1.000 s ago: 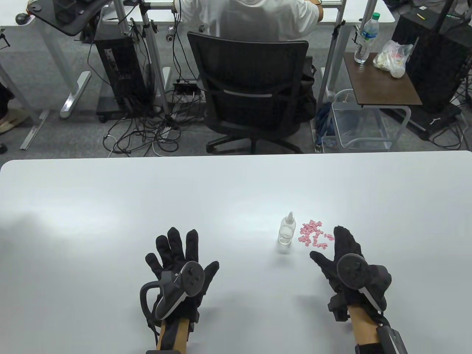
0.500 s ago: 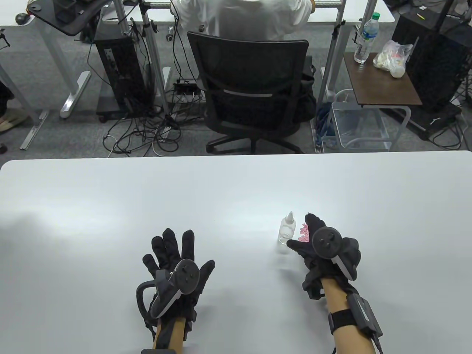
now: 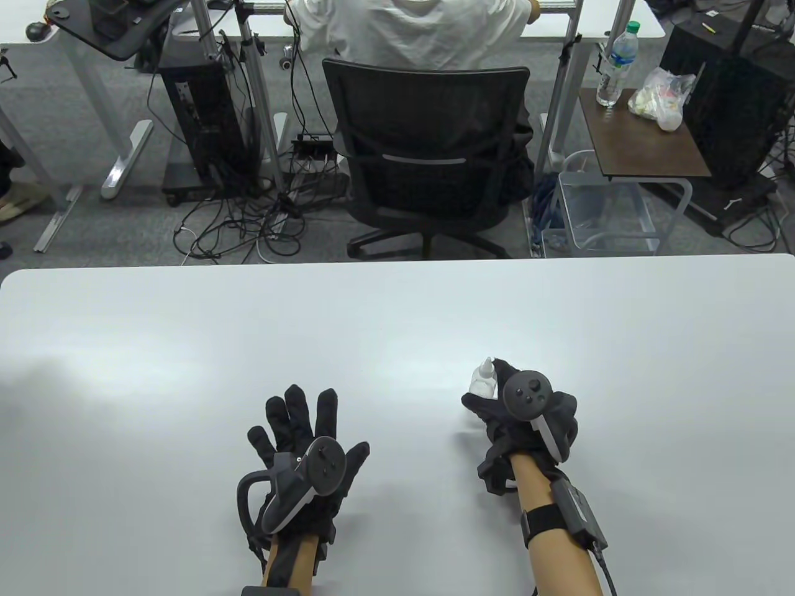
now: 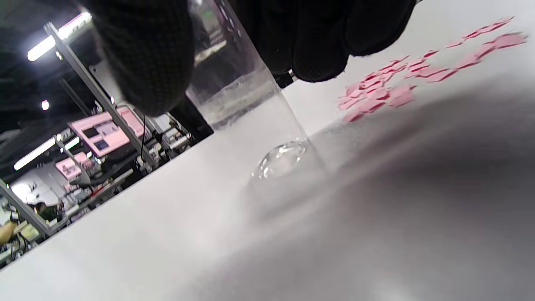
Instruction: Squeeze empty conical bottle to blow paper scraps with air puff
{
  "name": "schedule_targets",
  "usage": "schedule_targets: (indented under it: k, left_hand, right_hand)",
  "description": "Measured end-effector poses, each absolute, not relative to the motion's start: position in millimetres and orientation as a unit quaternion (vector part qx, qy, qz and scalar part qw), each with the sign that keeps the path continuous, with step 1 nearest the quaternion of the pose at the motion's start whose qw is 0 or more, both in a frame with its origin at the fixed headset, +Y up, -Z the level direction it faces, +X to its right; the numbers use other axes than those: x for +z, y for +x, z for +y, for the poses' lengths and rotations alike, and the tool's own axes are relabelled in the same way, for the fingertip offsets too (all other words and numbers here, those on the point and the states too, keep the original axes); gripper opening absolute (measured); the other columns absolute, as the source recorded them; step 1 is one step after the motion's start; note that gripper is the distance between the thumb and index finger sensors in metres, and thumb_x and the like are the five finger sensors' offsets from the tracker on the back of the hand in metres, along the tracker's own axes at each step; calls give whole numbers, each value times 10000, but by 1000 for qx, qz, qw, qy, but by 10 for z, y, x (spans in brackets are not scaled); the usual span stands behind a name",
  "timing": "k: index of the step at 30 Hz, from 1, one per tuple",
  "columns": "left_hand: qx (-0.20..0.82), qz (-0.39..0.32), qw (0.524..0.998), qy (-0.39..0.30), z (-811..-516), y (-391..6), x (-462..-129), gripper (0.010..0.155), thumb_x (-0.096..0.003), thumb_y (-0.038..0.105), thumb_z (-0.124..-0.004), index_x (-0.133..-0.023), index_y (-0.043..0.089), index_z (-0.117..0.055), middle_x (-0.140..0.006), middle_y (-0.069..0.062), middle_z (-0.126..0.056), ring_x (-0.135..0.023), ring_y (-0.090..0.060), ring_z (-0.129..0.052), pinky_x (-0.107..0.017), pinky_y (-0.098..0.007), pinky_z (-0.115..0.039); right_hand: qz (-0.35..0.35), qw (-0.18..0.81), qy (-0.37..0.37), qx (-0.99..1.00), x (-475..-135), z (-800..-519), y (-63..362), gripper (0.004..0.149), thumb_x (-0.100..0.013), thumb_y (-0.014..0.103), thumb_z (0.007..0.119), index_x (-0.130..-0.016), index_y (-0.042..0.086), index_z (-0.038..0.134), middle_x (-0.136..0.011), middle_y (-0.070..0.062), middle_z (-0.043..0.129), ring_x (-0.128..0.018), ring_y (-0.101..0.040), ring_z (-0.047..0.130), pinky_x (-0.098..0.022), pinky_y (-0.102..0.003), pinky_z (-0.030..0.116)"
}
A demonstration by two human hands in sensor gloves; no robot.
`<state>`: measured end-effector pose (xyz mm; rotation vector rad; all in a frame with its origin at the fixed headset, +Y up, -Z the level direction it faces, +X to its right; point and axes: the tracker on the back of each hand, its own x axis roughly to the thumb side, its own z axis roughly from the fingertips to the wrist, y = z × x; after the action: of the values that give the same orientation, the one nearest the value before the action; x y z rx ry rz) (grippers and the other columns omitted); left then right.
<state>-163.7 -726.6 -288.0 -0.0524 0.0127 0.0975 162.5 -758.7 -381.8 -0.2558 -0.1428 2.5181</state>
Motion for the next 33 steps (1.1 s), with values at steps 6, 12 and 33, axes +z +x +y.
schedule_targets:
  k: [6, 12, 33]
  left_hand:
    - [49, 18, 999, -14, -7244, -1642, -2860, 924, -563, 748, -573, -1218, 319, -82, -1260, -158, 26, -1108, -435, 62, -766, -699, -117]
    - [65, 4, 998, 11, -7201, -1601, -2819, 917, -565, 733, -585, -1225, 301, -118, -1271, -162, -17, -1119, -428, 33, -774, -692, -137]
    - [200, -163, 956, 138, -7041, -1110, -2582, 642, -573, 514, -768, -1150, 300, -585, -1225, -25, -634, -1102, -336, -732, -802, -574, -529]
  right_hand:
    - [-62, 312, -48, 947, -3690, -7449, 1631, 674, -495, 466, 884, -1050, 141, 680, -1069, -175, 761, -881, -414, 832, -664, -574, 696]
    - [-81, 318, 10, 945, -3335, -7251, 1809, 669, -521, 474, 862, -1048, 117, 655, -1072, -213, 761, -852, -468, 855, -612, -608, 752]
    - [-35, 189, 203, 960, -2714, -7291, 1720, 670, -516, 443, 857, -1087, 151, 661, -982, -151, 818, -859, -439, 845, -637, -637, 711]
